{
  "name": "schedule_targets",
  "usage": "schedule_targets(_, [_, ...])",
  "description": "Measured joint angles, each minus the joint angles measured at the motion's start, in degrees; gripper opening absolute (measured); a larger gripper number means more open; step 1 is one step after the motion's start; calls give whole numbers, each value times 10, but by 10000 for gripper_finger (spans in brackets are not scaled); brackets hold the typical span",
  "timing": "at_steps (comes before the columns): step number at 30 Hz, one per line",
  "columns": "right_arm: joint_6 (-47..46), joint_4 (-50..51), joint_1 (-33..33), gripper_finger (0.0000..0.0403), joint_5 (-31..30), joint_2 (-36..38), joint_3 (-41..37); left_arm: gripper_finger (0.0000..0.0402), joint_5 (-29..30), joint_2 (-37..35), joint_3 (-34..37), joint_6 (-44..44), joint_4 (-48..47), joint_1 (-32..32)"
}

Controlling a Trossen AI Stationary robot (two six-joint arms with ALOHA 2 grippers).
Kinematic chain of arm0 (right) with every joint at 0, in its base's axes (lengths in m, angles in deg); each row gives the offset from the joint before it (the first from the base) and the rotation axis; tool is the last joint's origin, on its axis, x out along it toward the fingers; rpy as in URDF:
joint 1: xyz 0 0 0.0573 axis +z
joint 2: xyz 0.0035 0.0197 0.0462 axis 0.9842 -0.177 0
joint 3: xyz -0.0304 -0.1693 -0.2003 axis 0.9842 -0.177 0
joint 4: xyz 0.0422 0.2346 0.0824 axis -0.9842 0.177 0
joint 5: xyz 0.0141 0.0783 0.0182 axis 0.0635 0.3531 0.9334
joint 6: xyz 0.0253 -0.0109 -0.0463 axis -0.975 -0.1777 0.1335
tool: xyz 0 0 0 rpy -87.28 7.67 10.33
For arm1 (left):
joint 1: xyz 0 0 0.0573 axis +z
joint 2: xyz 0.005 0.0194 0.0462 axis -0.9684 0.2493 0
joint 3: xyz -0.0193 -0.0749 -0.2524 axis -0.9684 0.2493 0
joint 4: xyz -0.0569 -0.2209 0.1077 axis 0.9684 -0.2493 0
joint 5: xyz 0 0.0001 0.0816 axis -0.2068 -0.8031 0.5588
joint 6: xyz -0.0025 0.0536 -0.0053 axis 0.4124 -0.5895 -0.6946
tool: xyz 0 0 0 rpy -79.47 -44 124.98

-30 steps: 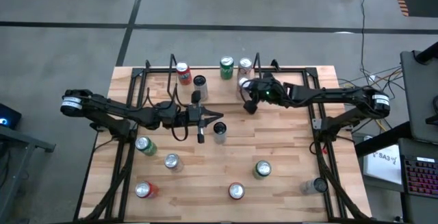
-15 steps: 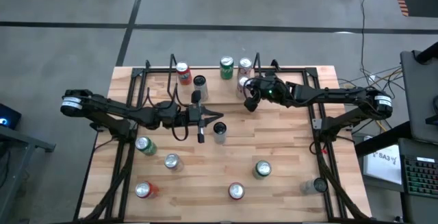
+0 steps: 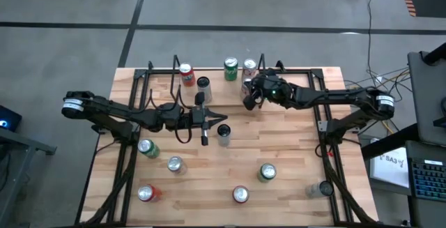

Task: Sort soda cans
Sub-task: Put the top red silver soda can on the shelf and align it with the other red silver soda can

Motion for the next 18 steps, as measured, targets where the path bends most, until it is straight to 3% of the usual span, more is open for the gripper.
schedule_targets(18, [-34,46,0,11,3,-24,1,0,0,0,0,-2,0,0])
